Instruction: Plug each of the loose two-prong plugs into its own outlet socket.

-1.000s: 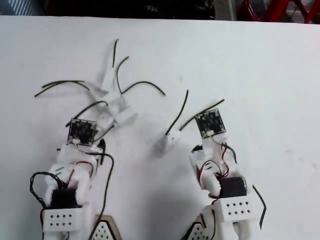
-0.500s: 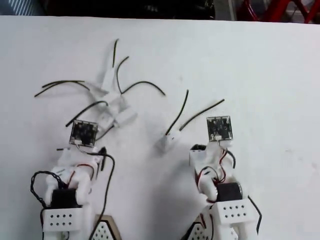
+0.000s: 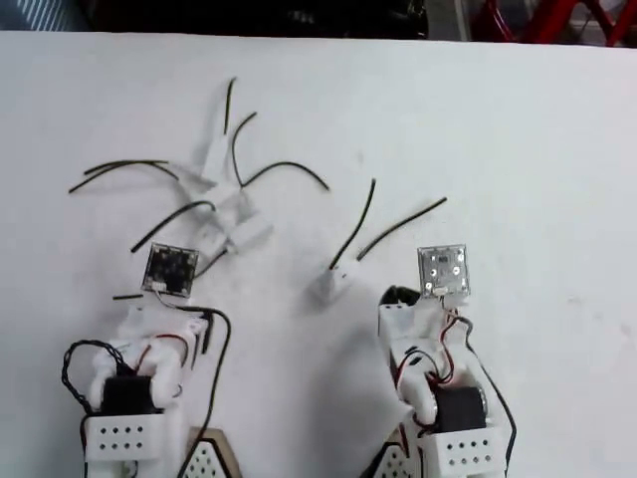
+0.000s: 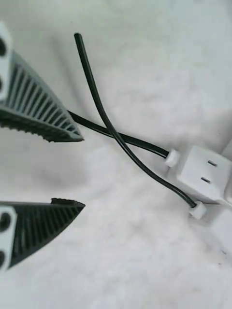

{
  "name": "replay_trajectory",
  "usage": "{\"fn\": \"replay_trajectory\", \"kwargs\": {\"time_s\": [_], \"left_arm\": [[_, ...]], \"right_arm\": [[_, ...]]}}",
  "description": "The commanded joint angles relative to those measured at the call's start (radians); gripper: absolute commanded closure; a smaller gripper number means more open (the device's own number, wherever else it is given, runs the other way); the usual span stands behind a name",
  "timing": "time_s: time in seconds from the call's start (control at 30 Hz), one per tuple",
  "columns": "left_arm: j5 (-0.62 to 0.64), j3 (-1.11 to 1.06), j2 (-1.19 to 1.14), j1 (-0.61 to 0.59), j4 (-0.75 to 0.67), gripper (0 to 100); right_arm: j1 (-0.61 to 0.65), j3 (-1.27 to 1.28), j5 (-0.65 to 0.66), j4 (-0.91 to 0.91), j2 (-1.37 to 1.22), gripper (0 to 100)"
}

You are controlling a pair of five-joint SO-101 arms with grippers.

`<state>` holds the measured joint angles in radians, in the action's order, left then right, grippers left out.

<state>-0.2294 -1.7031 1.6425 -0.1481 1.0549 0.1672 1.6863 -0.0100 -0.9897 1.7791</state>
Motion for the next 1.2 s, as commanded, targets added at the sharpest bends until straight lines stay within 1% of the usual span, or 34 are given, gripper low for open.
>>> {"fn": "replay_trajectory", "kwargs": {"time_s": [0.0, 0.23, 1.17], "left_arm": [[0.008, 0.005, 0.012, 0.012, 0.008, 80], [0.008, 0.005, 0.012, 0.012, 0.008, 80], [0.008, 0.005, 0.012, 0.012, 0.008, 80]], "right_arm": [[-0.002, 0.005, -0.005, -0.067, 0.005, 98.0], [-0.01, 0.005, -0.006, -0.269, 0.005, 98.0], [-0.008, 0.005, -0.006, -0.269, 0.005, 98.0]]}}
